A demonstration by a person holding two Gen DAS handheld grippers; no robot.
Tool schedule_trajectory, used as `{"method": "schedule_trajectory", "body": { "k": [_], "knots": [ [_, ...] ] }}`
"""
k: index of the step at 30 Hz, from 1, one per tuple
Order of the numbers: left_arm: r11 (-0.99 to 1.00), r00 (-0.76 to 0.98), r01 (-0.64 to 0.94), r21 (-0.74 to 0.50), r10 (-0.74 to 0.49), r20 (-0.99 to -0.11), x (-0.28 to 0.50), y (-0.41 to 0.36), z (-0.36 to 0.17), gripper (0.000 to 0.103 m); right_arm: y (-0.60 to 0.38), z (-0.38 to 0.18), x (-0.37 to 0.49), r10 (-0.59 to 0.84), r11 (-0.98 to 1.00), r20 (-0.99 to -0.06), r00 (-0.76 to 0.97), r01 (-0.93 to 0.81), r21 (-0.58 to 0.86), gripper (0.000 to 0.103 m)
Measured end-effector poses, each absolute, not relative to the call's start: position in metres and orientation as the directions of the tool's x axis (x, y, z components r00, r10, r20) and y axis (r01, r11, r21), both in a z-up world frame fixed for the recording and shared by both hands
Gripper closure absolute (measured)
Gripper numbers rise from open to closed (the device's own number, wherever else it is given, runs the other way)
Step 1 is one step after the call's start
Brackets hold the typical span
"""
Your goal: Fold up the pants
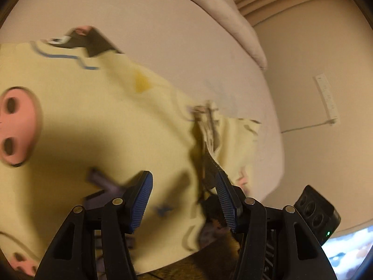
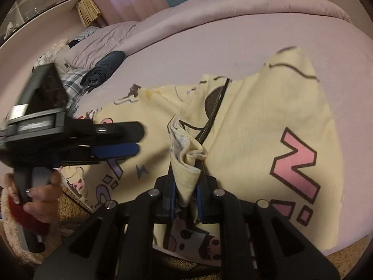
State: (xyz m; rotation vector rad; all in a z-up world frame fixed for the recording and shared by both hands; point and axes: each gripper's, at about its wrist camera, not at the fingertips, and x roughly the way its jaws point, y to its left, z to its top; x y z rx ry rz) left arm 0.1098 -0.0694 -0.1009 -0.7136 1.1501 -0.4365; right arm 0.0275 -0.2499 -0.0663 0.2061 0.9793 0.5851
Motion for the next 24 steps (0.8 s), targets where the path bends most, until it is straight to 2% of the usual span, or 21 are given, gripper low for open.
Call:
{"method": "schedule_trajectory", "body": {
  "k": [3, 7, 9, 17, 20, 24],
  "knots": [
    [0.652, 0.344, -0.007, -0.758, -0.710, -0.614, 0.121, -0.084, -0.094, 0.048, -0.247, -0.052, 0.026, 0.566, 0.818, -0.698, 0.439, -0.408, 0.407, 0.089],
    [0.661, 0.349, -0.016, -0.750, -0.700, -0.624, 0.133, -0.093, -0.094, 0.050, -0.235, -0.041, 0.013, 0.583, 0.799, -0.681, 0.443, -0.466, 0.380, 0.089],
    [0.684, 0.400, 0.002, -0.729, -0.669, -0.627, 0.133, -0.090, -0.087, 0.099, -0.228, -0.041, 0.015, 0.579, 0.799, -0.688, 0.437, -0.471, 0.374, 0.090],
    [0.723, 0.521, 0.039, -0.690, -0.604, -0.603, 0.103, -0.049, -0.052, 0.099, -0.196, -0.021, 0.010, 0.646, 0.738, -0.642, 0.413, -0.554, 0.386, 0.092],
    [0.804, 0.547, -0.015, -0.594, -0.490, -0.678, 0.095, -0.028, -0.058, 0.099, -0.179, -0.025, 0.009, 0.671, 0.709, -0.639, 0.376, -0.580, 0.402, 0.092],
    [0.854, 0.481, -0.115, -0.506, -0.398, -0.781, 0.096, -0.011, -0.091, 0.099, -0.147, -0.057, 0.015, 0.621, 0.731, -0.717, 0.317, -0.564, 0.384, 0.089]
  ]
}}
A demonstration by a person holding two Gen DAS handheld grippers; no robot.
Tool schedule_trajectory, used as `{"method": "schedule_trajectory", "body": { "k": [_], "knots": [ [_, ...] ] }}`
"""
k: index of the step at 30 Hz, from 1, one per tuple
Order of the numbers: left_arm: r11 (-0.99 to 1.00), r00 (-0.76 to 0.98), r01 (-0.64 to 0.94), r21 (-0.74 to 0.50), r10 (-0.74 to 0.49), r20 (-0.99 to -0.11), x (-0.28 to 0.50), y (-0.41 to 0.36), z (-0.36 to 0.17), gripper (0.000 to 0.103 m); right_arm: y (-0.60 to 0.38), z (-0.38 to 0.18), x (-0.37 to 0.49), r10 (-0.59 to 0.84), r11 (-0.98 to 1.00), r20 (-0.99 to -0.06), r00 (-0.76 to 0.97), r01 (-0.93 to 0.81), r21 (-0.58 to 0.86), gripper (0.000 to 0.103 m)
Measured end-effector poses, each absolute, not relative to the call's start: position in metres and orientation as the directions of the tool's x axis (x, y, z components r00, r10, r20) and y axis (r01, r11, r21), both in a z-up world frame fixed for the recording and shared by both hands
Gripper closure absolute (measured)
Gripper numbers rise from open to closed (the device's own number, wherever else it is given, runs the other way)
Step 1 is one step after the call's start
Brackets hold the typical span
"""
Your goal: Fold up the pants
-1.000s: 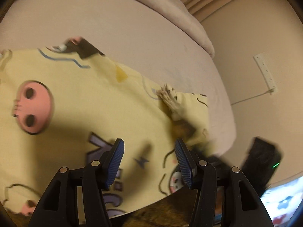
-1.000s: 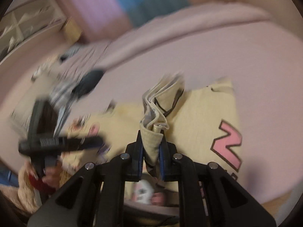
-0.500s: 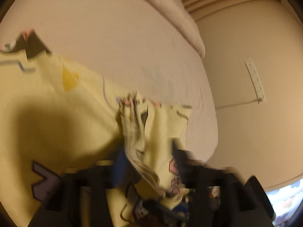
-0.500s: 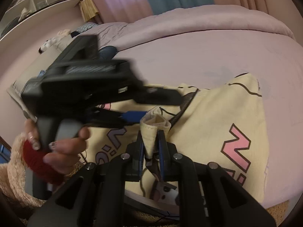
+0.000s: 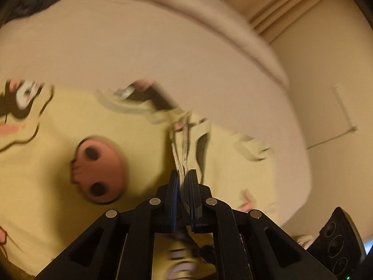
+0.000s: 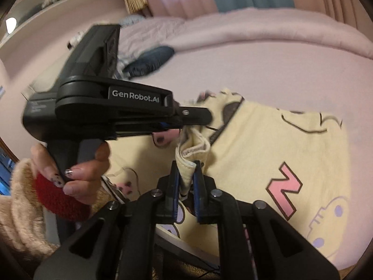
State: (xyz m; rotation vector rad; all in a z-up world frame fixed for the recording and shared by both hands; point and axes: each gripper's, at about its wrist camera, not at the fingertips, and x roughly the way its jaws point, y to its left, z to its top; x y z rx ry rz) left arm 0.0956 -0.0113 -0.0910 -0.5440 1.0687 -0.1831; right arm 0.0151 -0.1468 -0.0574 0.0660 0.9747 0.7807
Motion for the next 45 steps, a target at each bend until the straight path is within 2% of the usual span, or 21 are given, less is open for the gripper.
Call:
{"method": "schedule_trajectory", "body": {
  "k": [1, 3, 4, 5, 6, 8, 14, 17, 19, 21, 23, 29, 32, 36, 37, 38, 39, 41, 42, 43, 45],
  "knots": [
    [0.862, 0.474, -0.121, -0.492, -0.385, -0.792, 0.096, -0.011, -0.094, 0.099, -0.140, -0.067, 0.017, 0.593, 0.746, -0.748, 0.299, -0.553, 0.370, 0.088],
    [0.874, 0.471, -0.116, -0.471, -0.369, -0.801, 0.098, -0.017, -0.094, 0.098, -0.129, -0.079, 0.017, 0.537, 0.772, -0.796, 0.279, -0.542, 0.331, 0.078],
    [0.883, 0.471, -0.109, -0.456, -0.358, -0.806, 0.098, -0.018, -0.092, 0.098, -0.128, -0.077, 0.015, 0.539, 0.770, -0.792, 0.288, -0.551, 0.323, 0.077],
    [0.894, 0.467, -0.102, -0.437, -0.345, -0.814, 0.098, -0.019, -0.089, 0.096, -0.128, -0.072, 0.013, 0.540, 0.766, -0.789, 0.292, -0.558, 0.319, 0.070],
    [0.912, 0.464, -0.096, -0.400, -0.314, -0.828, 0.098, -0.022, -0.084, 0.094, -0.131, -0.068, 0.012, 0.540, 0.766, -0.789, 0.293, -0.559, 0.317, 0.058],
    [0.932, 0.480, -0.093, -0.351, -0.267, -0.836, 0.103, -0.031, -0.075, 0.094, -0.145, -0.054, 0.008, 0.537, 0.782, -0.775, 0.333, -0.541, 0.310, 0.045],
    [0.910, 0.524, -0.066, -0.409, -0.318, -0.791, 0.084, -0.021, -0.059, 0.093, -0.210, -0.034, 0.006, 0.407, 0.895, -0.777, 0.480, -0.379, 0.235, 0.043],
    [0.891, 0.522, 0.002, -0.453, -0.387, -0.760, 0.065, -0.018, -0.064, 0.092, -0.237, -0.050, 0.013, 0.337, 0.933, -0.819, 0.465, -0.279, 0.225, 0.041],
    [0.900, 0.474, 0.028, -0.435, -0.395, -0.787, 0.066, -0.037, -0.077, 0.092, -0.249, -0.066, 0.017, 0.322, 0.942, -0.849, 0.419, -0.227, 0.245, 0.042],
    [0.926, 0.433, 0.012, -0.376, -0.344, -0.833, 0.062, -0.046, -0.094, 0.093, -0.249, -0.068, 0.007, 0.319, 0.944, -0.853, 0.413, -0.224, 0.244, 0.044],
    [0.934, 0.479, 0.011, -0.358, -0.319, -0.818, 0.050, -0.045, -0.097, 0.093, -0.248, -0.067, -0.001, 0.302, 0.946, -0.860, 0.411, -0.240, 0.217, 0.044],
    [0.929, 0.463, 0.022, -0.369, -0.336, -0.820, 0.020, -0.040, -0.093, 0.093, -0.255, -0.054, -0.002, 0.286, 0.952, -0.878, 0.384, -0.218, 0.215, 0.044],
    [0.924, 0.445, 0.020, -0.382, -0.351, -0.824, 0.022, -0.039, -0.081, 0.093, -0.255, -0.037, 0.012, 0.260, 0.961, -0.853, 0.452, -0.212, 0.180, 0.043],
    [0.909, 0.524, 0.070, -0.412, -0.384, -0.760, 0.039, -0.045, -0.057, 0.092, -0.243, -0.019, 0.051, 0.276, 0.956, -0.820, 0.502, -0.231, 0.180, 0.041],
    [0.904, 0.530, 0.066, -0.422, -0.390, -0.753, 0.051, -0.049, -0.057, 0.092, -0.242, -0.017, 0.060, 0.299, 0.949, -0.813, 0.500, -0.244, 0.200, 0.042],
    [0.907, 0.522, 0.049, -0.419, -0.381, -0.763, 0.059, -0.054, -0.059, 0.092, -0.240, -0.018, 0.071, 0.321, 0.942, -0.808, 0.495, -0.253, 0.219, 0.049],
    [0.909, 0.507, 0.035, -0.415, -0.374, -0.777, 0.067, -0.061, -0.063, 0.092, -0.235, -0.020, 0.081, 0.332, 0.938, -0.805, 0.492, -0.265, 0.226, 0.071],
    [0.909, 0.484, 0.024, -0.417, -0.375, -0.791, 0.070, -0.065, -0.076, 0.092, -0.225, -0.030, 0.102, 0.300, 0.947, -0.818, 0.491, -0.258, 0.193, 0.097],
    [0.910, 0.455, 0.010, -0.413, -0.372, -0.809, 0.070, -0.069, -0.086, 0.092, -0.220, -0.039, 0.113, 0.274, 0.955, -0.832, 0.483, -0.238, 0.176, 0.092],
    [0.913, 0.419, -0.003, -0.408, -0.369, -0.830, 0.069, -0.070, -0.099, 0.093, -0.218, -0.046, 0.120, 0.259, 0.960, -0.842, 0.473, -0.226, 0.168, 0.093],
    [0.920, 0.467, -0.007, -0.391, -0.343, -0.815, 0.058, -0.067, -0.103, 0.093, -0.218, -0.064, 0.131, 0.243, 0.964, -0.867, 0.435, -0.207, 0.166, 0.093]
  ]
}}
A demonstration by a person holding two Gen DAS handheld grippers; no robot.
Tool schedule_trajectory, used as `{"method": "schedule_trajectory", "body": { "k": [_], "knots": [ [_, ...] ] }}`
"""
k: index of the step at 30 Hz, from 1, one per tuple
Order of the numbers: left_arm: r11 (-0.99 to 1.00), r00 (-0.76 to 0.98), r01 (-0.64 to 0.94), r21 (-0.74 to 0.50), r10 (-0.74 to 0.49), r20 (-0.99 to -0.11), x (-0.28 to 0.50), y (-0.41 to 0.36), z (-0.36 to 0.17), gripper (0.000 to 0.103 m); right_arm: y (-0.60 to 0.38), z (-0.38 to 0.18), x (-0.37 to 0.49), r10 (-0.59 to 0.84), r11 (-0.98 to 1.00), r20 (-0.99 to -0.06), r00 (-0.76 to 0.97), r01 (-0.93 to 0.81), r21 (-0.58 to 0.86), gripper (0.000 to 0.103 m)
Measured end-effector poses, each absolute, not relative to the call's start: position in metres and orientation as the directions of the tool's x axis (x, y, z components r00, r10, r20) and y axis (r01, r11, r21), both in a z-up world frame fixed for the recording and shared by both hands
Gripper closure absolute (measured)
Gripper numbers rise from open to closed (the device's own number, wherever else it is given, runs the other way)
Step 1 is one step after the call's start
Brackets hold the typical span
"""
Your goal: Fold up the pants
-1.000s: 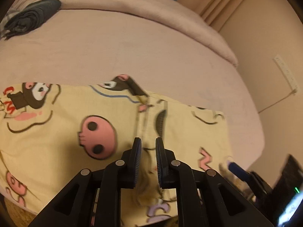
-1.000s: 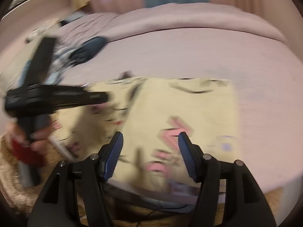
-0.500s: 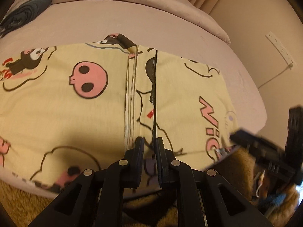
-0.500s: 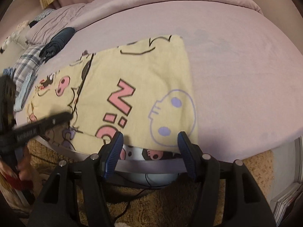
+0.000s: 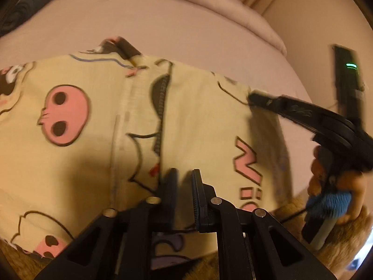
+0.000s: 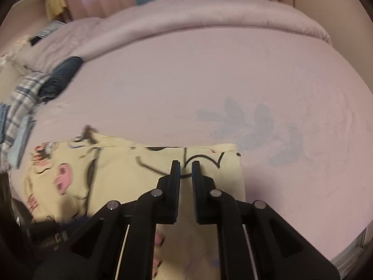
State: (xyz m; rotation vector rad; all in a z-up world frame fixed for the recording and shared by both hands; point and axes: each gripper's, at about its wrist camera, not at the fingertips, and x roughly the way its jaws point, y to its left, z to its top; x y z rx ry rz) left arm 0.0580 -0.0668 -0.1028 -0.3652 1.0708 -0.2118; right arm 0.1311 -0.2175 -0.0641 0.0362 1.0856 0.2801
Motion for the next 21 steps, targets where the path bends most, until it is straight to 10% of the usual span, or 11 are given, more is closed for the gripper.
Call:
{"method": "schedule_trajectory", "body": {
  "k": [11, 16, 21],
  "knots": [
    [0.889, 0.453, -0.022, -0.457, -0.399, -0.798, 0.014, -0.053, -0.102, 0.093, -0.235, -0.078, 0.125, 0.316, 0.949, -0.843, 0.435, -0.161, 0.272, 0.093],
    [0.858, 0.442, -0.010, -0.513, -0.456, -0.772, 0.017, -0.026, -0.082, 0.092, -0.234, -0.071, 0.087, 0.338, 0.936, -0.848, 0.408, -0.236, 0.260, 0.064],
    [0.906, 0.575, -0.167, -0.388, -0.231, -0.785, 0.016, 0.026, -0.059, 0.056, -0.241, -0.076, 0.041, 0.314, 0.940, -0.846, 0.431, -0.268, 0.213, 0.063]
  ]
}}
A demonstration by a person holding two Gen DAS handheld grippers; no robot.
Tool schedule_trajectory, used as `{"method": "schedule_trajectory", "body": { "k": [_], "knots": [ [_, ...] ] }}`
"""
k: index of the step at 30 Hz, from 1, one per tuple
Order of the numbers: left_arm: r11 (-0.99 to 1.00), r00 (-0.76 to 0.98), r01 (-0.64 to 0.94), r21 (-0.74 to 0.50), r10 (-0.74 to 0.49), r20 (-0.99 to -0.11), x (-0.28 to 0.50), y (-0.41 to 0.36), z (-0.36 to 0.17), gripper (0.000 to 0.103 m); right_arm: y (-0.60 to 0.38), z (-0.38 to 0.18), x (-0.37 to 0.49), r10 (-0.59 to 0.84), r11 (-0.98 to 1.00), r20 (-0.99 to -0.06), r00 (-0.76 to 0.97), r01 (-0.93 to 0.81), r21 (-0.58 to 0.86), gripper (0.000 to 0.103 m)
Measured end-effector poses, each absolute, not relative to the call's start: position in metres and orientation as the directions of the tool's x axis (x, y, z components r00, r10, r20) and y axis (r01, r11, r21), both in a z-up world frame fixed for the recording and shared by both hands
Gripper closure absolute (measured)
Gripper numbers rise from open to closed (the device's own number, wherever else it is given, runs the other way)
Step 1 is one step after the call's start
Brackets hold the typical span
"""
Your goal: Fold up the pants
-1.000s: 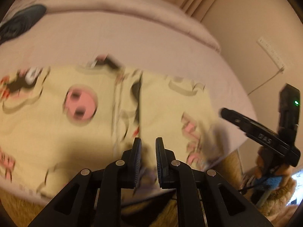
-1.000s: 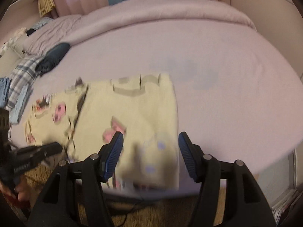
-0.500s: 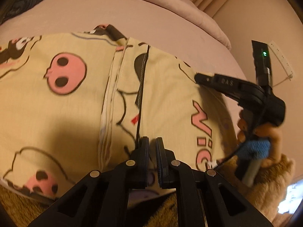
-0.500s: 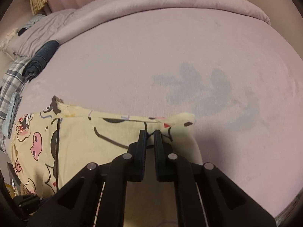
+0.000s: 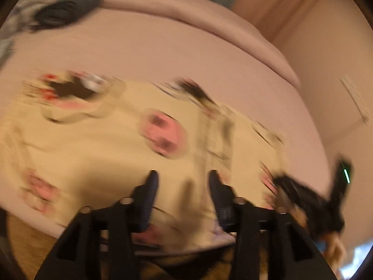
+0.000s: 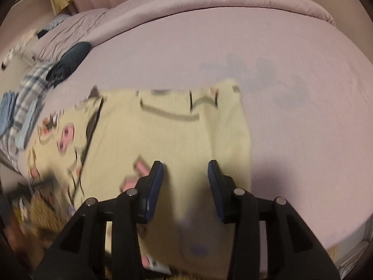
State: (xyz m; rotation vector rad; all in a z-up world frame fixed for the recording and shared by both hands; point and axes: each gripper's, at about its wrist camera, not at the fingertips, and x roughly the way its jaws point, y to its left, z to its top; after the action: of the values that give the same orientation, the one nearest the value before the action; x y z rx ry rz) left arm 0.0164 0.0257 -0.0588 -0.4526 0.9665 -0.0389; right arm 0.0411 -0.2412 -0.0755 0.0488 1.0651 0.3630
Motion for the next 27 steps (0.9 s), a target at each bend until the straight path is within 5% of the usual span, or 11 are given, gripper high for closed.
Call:
{"method": "schedule_trajectory", "body": {
  "k": [8, 12, 17, 21, 24, 27],
  "knots": [
    [0.854, 0.592, -0.372, -0.364, -0.084, -0.802, -0.006, 0.122, -0.061, 0.056, -0.243, -0.065, 0.024, 0.248, 0.959, -0.871, 0.424, -0.236, 0.158, 0.063],
    [0.797, 0.628, -0.469, -0.380, -0.002, -0.778, -0.026, 0.167, -0.053, 0.044, -0.213, -0.051, 0.039, 0.238, 0.952, -0.863, 0.446, -0.283, 0.116, 0.054],
    [0.750, 0.611, -0.550, -0.367, 0.061, -0.789, -0.025, 0.195, -0.064, 0.044, -0.160, -0.050, 0.056, 0.245, 0.929, -0.861, 0.446, -0.363, 0.076, 0.054],
    [0.746, 0.584, -0.560, -0.360, 0.048, -0.810, -0.023, 0.208, -0.080, 0.044, -0.128, -0.080, 0.064, 0.272, 0.911, -0.890, 0.366, -0.397, 0.115, 0.050],
    [0.722, 0.556, -0.532, -0.443, -0.097, -0.825, -0.014, 0.211, -0.104, 0.044, -0.117, -0.086, 0.054, 0.231, 0.907, -0.865, 0.446, -0.420, 0.026, 0.048],
    [0.714, 0.594, -0.532, -0.455, -0.069, -0.802, -0.018, 0.207, -0.104, 0.043, -0.119, -0.086, 0.056, 0.231, 0.917, -0.864, 0.448, -0.396, 0.041, 0.048]
  ]
}}
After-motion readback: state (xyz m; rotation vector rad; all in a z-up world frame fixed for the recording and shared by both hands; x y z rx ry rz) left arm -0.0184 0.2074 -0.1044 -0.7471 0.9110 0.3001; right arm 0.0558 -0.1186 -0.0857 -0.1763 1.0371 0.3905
